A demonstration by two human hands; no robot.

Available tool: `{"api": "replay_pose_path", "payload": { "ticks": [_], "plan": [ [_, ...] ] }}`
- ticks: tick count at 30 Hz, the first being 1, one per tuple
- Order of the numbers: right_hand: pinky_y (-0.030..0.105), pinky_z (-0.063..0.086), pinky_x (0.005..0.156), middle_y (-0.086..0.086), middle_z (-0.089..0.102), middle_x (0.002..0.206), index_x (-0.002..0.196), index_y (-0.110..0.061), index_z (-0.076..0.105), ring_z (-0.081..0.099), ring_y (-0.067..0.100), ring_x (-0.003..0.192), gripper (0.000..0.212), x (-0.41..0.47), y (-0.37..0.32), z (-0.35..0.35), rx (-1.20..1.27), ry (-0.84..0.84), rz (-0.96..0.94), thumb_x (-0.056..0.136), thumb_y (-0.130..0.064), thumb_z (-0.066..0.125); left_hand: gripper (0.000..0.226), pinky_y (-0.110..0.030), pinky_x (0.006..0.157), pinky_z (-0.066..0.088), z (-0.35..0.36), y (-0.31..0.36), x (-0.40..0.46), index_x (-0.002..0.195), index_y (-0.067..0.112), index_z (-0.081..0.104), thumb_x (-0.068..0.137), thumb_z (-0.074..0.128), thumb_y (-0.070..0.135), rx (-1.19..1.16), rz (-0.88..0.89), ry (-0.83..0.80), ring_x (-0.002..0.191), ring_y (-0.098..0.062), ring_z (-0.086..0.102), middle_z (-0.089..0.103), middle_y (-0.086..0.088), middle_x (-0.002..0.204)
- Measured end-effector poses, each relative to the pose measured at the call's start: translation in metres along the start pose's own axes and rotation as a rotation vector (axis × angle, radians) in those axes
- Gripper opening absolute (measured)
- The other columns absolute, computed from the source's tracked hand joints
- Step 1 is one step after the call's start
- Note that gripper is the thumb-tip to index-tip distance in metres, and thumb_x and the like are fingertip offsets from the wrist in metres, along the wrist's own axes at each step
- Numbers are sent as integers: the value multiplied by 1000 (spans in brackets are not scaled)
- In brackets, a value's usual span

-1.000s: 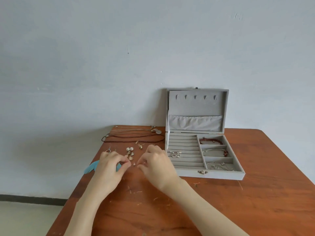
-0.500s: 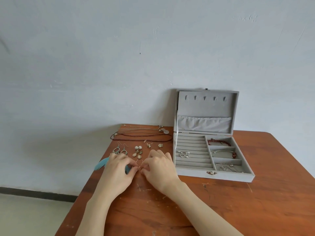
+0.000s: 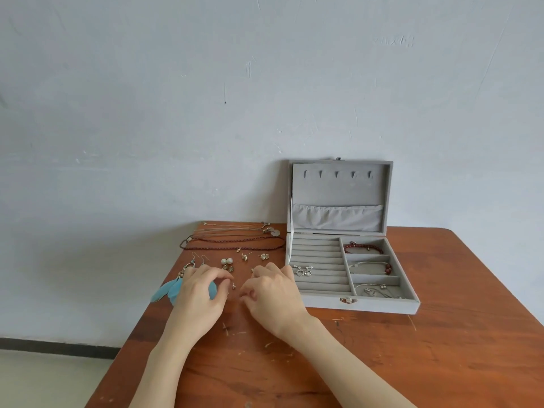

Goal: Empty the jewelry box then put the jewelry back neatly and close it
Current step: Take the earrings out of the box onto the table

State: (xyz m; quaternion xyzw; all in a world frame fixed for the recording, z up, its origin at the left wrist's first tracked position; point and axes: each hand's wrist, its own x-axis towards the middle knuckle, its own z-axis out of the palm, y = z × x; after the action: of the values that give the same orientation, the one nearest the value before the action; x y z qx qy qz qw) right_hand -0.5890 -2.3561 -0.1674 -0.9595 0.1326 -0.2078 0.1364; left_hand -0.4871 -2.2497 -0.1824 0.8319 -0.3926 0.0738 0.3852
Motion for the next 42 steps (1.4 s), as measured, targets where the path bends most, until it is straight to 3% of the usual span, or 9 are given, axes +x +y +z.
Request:
{"api": "replay_pose_path", "payload": {
  "ticks": [2, 5, 12, 17, 23, 28, 36, 42],
  "plan": [
    [39, 34, 78, 4, 64, 85, 84, -20, 75, 56, 27, 87, 18, 1, -2, 4, -42, -6, -17, 80, -20, 57, 11, -25, 85, 35, 1, 0, 0, 90, 19, 67, 86, 60, 13, -1, -15, -15, 100, -11, 42, 62, 6, 94],
    [34, 38, 63, -6, 61, 64, 65, -28, 71, 59, 21, 66, 7, 2, 3, 5, -18, 124, 70, 64, -26, 65, 12, -27, 87, 37, -1, -2, -1, 91, 21, 66, 86, 59, 13, -1, -23, -35, 101, -11, 43, 62, 8, 95],
    [38, 37, 72, 0, 65, 76, 76, -19, 72, 60, 26, 80, 11, -6, 60, -30, -8, 300, 299, 80, -20, 61, 19, -27, 88, 37, 9, 17, 6, 107, 28, 62, 90, 54, 24, 48, 182, -145, 98, -5, 37, 51, 21, 87],
    [35, 33, 90, 1, 58, 106, 105, -23, 68, 48, 21, 107, 24, -18, 91, -41, -56, 129, 477, 92, -30, 50, 25, -25, 81, 28, 39, 56, 19, 114, 27, 62, 93, 48, 28, 125, 310, -111, 95, -10, 38, 52, 13, 94],
    [34, 31, 90, -6, 39, 90, 110, -33, 66, 47, 19, 107, 25, -19, 91, -43, -73, 49, 428, 93, -35, 48, 32, -29, 85, 27, 71, 80, 33, 117, 36, 61, 91, 46, 47, 290, 159, -117, 100, -15, 38, 43, 10, 92],
    [33, 28, 87, -8, 38, 88, 111, -33, 66, 49, 20, 105, 24, -19, 90, -42, -38, 66, 377, 92, -32, 51, 27, -28, 78, 23, 72, 79, 34, 109, 35, 67, 88, 53, 45, 305, 179, -113, 96, -17, 38, 47, 9, 90],
    [34, 30, 90, -10, 46, 89, 95, -27, 65, 50, 16, 101, 12, -19, 93, -40, 51, 81, 401, 89, -29, 55, 25, -29, 85, 26, 69, 80, 30, 102, 34, 64, 85, 54, 49, 253, 27, -143, 106, -17, 37, 52, 8, 105],
    [35, 28, 87, -3, 57, 101, 98, -23, 63, 51, 18, 100, 15, -20, 91, -39, 5, 107, 364, 92, -27, 50, 19, -30, 85, 22, 68, 86, 35, 99, 36, 66, 85, 57, 45, 205, -47, -240, 110, -19, 35, 49, 7, 109]
  ]
}}
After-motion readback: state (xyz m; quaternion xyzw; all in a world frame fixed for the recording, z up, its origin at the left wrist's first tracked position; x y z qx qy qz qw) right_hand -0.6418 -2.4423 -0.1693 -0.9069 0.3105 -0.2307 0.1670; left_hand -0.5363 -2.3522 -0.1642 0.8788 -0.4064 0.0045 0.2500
